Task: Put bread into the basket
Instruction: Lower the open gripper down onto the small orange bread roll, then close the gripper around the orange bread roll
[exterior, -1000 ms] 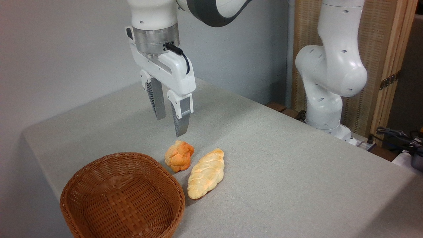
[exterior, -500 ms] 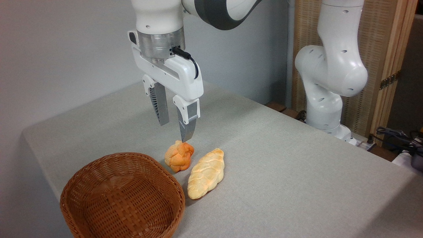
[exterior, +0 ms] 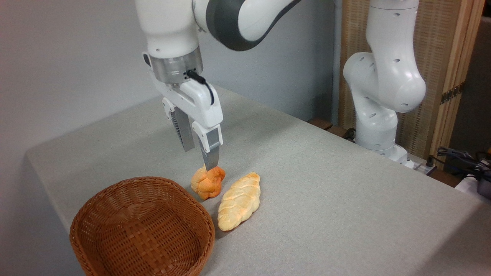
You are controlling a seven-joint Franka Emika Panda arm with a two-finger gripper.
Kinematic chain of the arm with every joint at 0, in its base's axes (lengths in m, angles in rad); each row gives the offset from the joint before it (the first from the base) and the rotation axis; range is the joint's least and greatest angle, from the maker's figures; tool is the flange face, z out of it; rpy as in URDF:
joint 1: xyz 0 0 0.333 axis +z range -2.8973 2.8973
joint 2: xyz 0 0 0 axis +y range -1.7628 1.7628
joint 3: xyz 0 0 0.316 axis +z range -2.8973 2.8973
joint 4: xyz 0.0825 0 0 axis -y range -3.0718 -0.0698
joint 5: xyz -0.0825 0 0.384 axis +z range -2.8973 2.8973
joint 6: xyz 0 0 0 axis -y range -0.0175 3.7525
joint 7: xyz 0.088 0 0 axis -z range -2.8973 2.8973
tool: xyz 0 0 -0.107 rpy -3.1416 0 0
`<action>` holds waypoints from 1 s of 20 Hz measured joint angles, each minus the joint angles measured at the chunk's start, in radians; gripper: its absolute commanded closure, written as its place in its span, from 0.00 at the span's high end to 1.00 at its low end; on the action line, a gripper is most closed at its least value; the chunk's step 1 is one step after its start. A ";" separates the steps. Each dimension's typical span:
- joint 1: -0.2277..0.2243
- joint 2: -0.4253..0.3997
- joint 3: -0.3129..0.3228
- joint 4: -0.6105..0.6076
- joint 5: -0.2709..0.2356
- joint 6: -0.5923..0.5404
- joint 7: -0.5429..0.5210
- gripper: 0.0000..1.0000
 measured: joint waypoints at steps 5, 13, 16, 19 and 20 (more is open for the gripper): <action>-0.018 0.039 -0.015 0.000 0.000 0.001 0.000 1.00; -0.019 0.042 -0.019 0.003 0.000 0.001 0.000 1.00; -0.021 0.049 -0.035 0.002 0.000 0.001 0.000 1.00; -0.022 0.066 -0.037 0.002 0.000 0.001 0.000 1.00; -0.022 0.073 -0.037 0.002 0.000 0.001 0.000 1.00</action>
